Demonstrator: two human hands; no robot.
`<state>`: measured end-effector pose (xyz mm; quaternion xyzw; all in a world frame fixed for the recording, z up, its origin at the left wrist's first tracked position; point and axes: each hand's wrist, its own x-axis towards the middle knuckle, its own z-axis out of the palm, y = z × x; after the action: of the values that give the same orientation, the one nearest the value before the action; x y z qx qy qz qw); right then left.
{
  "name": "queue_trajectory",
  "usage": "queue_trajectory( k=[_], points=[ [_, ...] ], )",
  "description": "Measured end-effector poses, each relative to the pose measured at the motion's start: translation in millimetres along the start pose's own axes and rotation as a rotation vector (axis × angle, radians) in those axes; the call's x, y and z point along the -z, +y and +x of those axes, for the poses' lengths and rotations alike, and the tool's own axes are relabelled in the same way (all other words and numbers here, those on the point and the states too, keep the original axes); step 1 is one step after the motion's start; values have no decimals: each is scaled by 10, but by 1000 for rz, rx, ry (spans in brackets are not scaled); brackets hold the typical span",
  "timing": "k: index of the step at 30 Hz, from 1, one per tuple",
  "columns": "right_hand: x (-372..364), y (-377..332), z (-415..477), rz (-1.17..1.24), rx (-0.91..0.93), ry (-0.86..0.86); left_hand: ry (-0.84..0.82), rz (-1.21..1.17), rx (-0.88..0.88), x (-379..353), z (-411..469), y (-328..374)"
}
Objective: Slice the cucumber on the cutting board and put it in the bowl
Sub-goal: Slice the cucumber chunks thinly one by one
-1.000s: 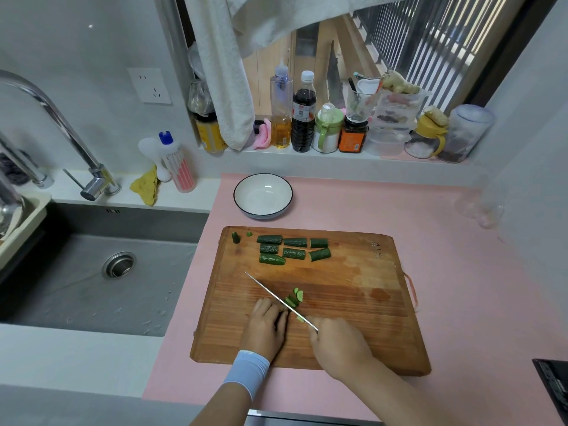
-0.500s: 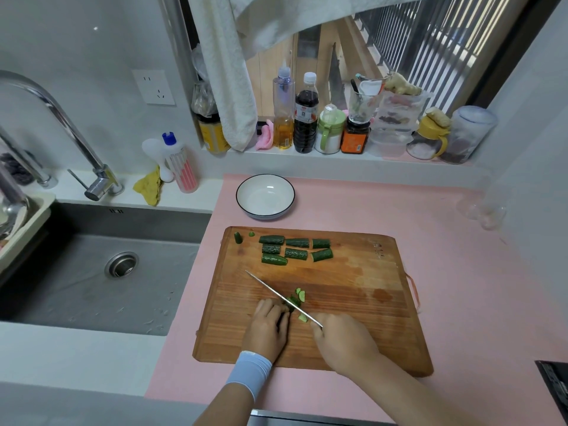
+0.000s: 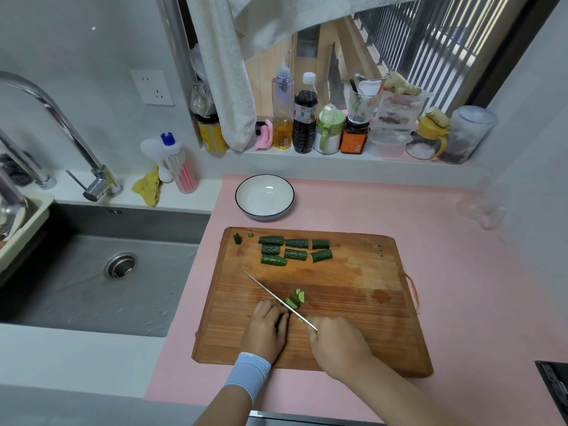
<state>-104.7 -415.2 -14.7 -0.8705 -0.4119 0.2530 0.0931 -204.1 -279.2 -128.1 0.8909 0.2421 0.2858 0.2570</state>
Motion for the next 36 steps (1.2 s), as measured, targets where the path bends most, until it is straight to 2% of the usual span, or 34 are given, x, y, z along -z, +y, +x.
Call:
queue_trajectory(
  k=[10, 22, 36],
  points=[
    [-15, 10, 72, 22, -25, -16, 9, 2, -4, -7, -17, 5],
    [-32, 61, -105, 20, 22, 60, 15, -4, 8, -4, -9, -16],
    [-21, -26, 115, 25, -56, -23, -5, -2, 62, -27, -21, -24]
  ],
)
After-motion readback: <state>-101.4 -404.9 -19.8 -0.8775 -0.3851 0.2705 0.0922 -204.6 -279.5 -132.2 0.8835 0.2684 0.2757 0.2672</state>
